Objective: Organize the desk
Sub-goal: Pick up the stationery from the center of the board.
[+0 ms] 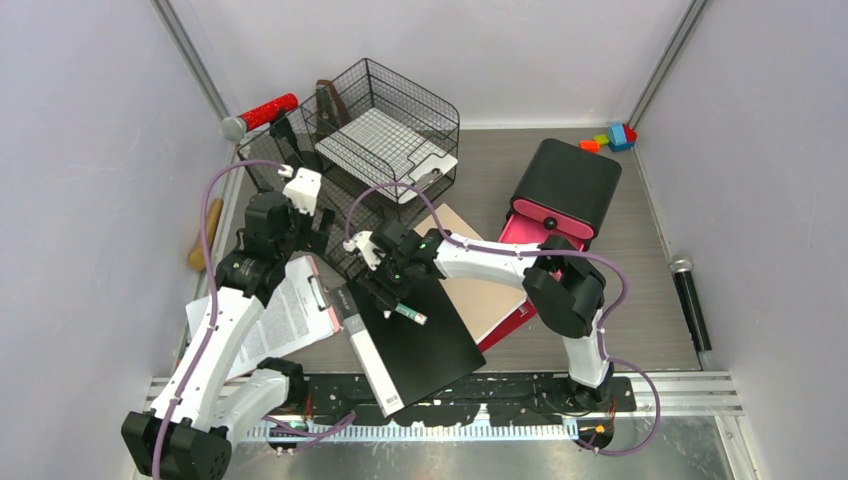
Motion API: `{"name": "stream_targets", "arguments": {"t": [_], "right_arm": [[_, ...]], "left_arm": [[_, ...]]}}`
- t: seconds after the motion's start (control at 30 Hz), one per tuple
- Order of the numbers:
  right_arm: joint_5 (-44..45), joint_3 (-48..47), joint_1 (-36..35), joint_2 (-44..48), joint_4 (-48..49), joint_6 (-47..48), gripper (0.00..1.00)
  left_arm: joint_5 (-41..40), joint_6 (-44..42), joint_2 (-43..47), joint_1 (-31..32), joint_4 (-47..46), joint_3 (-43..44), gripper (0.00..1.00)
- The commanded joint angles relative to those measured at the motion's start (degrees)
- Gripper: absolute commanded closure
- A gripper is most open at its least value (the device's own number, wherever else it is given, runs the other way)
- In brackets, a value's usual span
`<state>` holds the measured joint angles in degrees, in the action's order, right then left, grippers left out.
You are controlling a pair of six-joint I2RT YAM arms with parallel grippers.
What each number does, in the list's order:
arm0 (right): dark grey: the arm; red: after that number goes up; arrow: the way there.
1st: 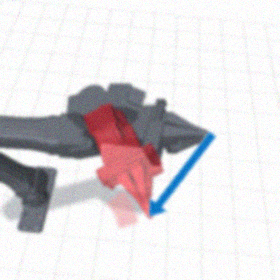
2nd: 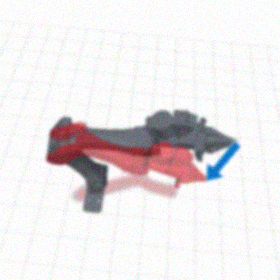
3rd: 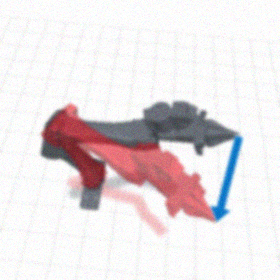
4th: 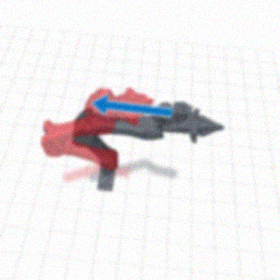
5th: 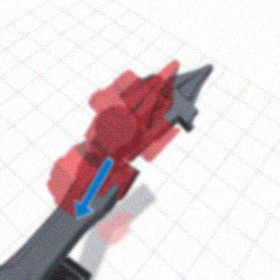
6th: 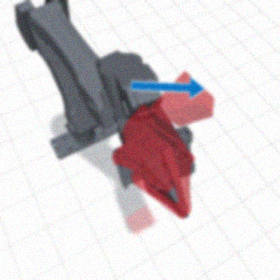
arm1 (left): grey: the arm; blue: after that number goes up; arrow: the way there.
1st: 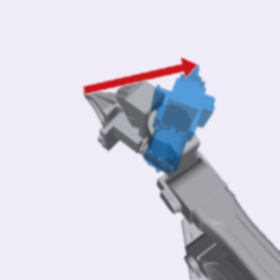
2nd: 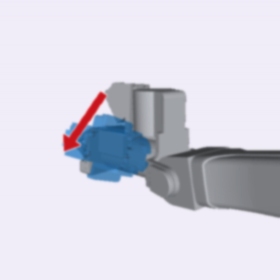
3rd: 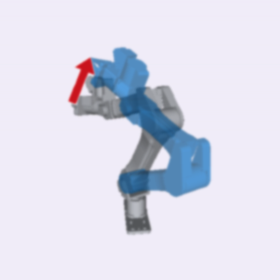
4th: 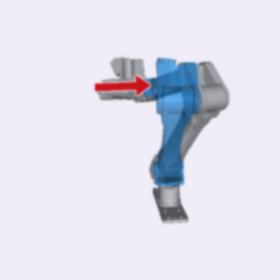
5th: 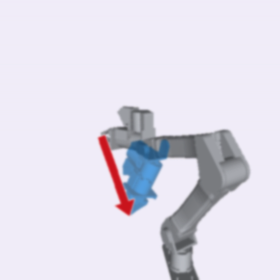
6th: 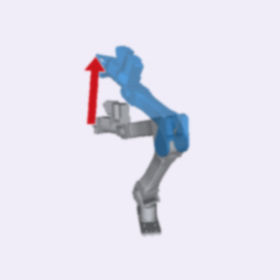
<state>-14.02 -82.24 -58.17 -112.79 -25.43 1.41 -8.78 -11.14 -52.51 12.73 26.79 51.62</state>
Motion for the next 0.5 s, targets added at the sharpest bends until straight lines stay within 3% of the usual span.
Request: {"name": "stream_targets", "arguments": {"t": [0.0,0.47], "right_arm": [[1.0,-3.0,-0.7,-1.3,-0.3,0.7,0.38],[2.4,-4.2,-1.4,-3.4,-2.2,1.1,0.48]], "left_arm": [[1.5,-0.4,0.7,-0.3,-2.3,1.0,0.01],[1.8,-0.3,0.4,-0.3,-2.1,1.3,0.01]]}}
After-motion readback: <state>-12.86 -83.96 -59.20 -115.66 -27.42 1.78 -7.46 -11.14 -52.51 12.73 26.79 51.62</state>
